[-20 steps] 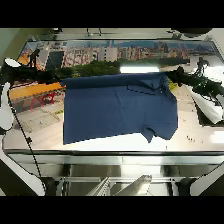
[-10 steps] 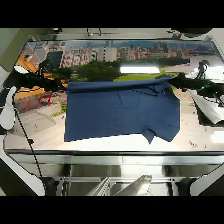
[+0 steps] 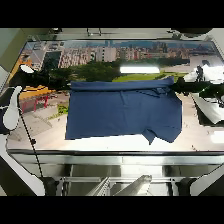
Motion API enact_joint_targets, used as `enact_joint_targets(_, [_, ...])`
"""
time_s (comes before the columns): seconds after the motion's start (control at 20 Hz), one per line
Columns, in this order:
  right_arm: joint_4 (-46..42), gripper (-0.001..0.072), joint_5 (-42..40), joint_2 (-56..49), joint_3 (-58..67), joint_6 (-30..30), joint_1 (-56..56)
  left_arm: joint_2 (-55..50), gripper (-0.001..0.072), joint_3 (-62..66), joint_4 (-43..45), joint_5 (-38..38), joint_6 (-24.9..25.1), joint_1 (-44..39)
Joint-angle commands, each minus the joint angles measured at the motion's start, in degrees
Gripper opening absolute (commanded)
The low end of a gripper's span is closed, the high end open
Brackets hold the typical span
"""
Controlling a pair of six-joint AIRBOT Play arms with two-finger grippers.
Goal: Fold the shirts.
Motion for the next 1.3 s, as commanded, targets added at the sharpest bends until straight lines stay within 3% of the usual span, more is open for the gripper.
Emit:
enact_joint_targets(0.0, [-1.2, 0.0014, 2.8, 0.2, 0.1, 0.8, -0.1, 0.0, 0.0017, 0.3, -0.1, 0.8, 0.9, -1.2])
enact_joint_targets(0.05, [-1.3, 0.0078, 4.6, 0.5, 0.4, 0.8, -0.4, 0.0, 0.002, 1.5, 0.1, -0.6, 0.9, -1.0])
enact_joint_targets(0.1, [-1.3, 0.0207, 7.1, 1.3, 1.1, 0.4, -0.9, 0.0, 0.0156, 4.1, 0.3, -3.6, 0.8, -0.5])
enact_joint_targets(0.15, [-1.3, 0.0271, 10.0, 2.2, 2.1, 0.4, -1.5, 0.0, 0.0377, 7.3, 0.4, -6.9, -0.1, 0.1])
enact_joint_targets(0.2, [-1.3, 0.036, 13.4, 3.7, 3.3, 0.4, -2.4, 0.0, 0.0522, 11.2, 0.4, -10.8, -2.4, 0.8])
enact_joint_targets(0.25, [-1.3, 0.0395, 16.1, 5.3, 4.1, 1.0, -3.2, 0.1, 0.0554, 14.6, 0.4, -14.3, -5.3, 1.6])
enact_joint_targets(0.4, [-3.0, 0.0361, 22.3, 11.7, 4.0, 3.3, -5.4, 4.9, 0.0552, 12.8, 0.6, -20.3, -10.4, 4.2])
enact_joint_targets(0.55, [-5.4, 0.036, 27.9, 18.7, -2.9, 3.8, -7.0, 13.8, 0.0552, -4.7, 1.3, -22.7, -11.5, 7.3])
enact_joint_targets(0.75, [-7.7, 0.036, 26.3, 31.4, -22.8, 1.7, -8.2, 27.8, 0.0552, -36.4, 1.5, -16.5, -9.7, 11.0])
enact_joint_targets(0.95, [-7.6, 0.036, 17.3, 46.2, -42.0, 1.1, -8.7, 36.3, 0.0552, -58.7, 3.3, -6.5, -7.3, 12.0])
enact_joint_targets(1.25, [-7.8, 0.0359, 17.4, 57.2, -52.2, 3.1, -9.8, 36.7, 0.0552, -61.9, 2.2, 2.9, -6.6, 6.2])
